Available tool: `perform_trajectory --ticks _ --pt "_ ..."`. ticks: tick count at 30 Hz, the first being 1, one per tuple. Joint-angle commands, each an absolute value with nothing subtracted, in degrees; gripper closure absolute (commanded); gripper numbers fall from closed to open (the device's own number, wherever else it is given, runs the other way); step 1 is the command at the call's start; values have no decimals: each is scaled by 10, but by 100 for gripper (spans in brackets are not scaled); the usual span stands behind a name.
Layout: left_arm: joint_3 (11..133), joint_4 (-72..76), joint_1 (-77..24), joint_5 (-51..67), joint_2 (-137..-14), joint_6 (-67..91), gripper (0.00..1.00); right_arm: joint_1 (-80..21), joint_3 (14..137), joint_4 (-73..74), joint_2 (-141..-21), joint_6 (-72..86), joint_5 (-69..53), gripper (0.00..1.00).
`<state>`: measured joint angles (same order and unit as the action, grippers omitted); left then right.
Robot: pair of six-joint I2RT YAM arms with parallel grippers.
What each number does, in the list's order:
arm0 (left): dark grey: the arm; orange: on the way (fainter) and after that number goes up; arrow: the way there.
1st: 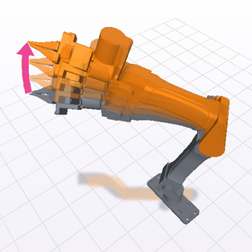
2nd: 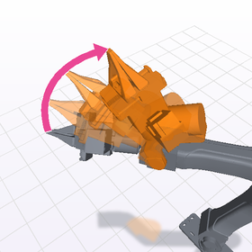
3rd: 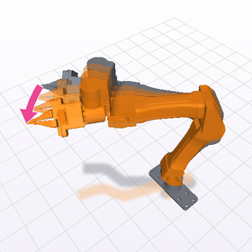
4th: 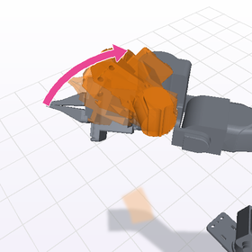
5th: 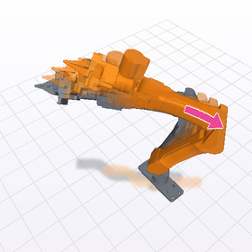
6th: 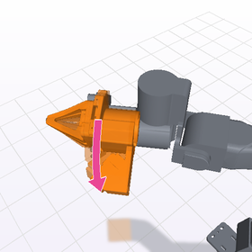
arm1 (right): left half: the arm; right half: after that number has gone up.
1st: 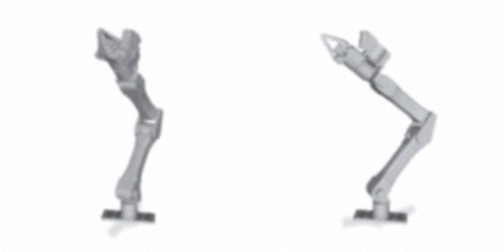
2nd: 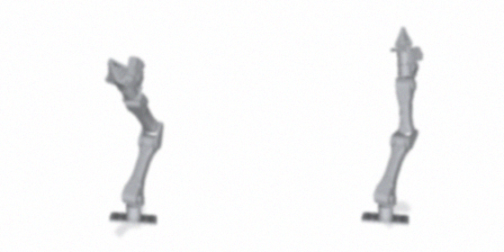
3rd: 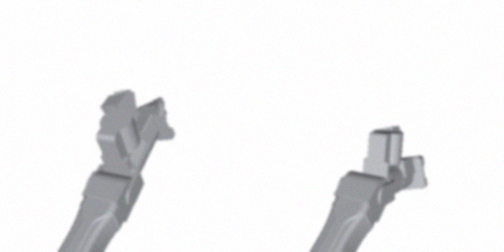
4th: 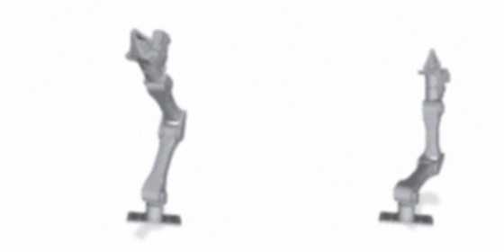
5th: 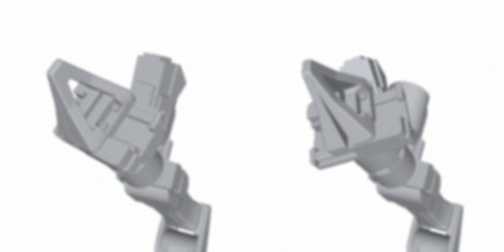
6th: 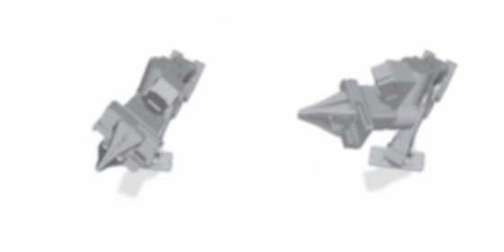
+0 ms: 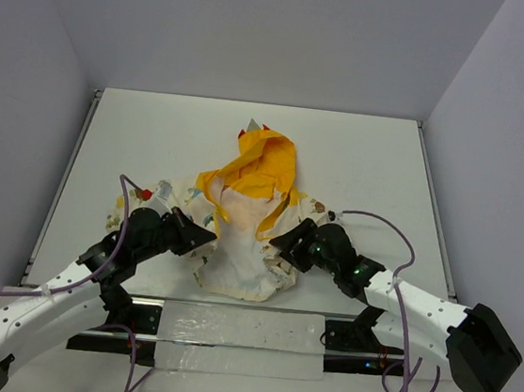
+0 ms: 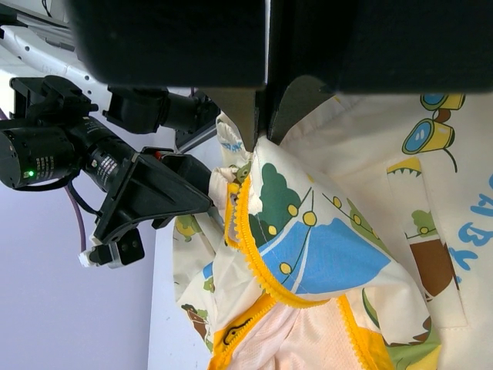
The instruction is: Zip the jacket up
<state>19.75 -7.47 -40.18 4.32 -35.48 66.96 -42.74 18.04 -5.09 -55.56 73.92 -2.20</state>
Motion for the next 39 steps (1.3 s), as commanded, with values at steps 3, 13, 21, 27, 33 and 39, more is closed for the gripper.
perform_trajectory --ticks 3,13,21,27,33,39 --pt "209 -65 -403 39 -347 664 100 -422 183 -120 -583 763 -50 42" --pt "210 -62 -403 40 -351 663 100 -422 195 -76 -591 760 -45 39" --pt "213 -56 -403 41 -359 659 100 -427 200 -5 -542 749 -4 30" --pt "209 -52 -403 44 -362 659 100 -427 207 -3 -522 745 -6 31" --pt "210 -50 -403 45 -363 659 100 -428 228 -4 -552 749 -25 31" --pt "210 -59 -403 37 -358 662 100 -429 224 -28 -566 764 -34 34"
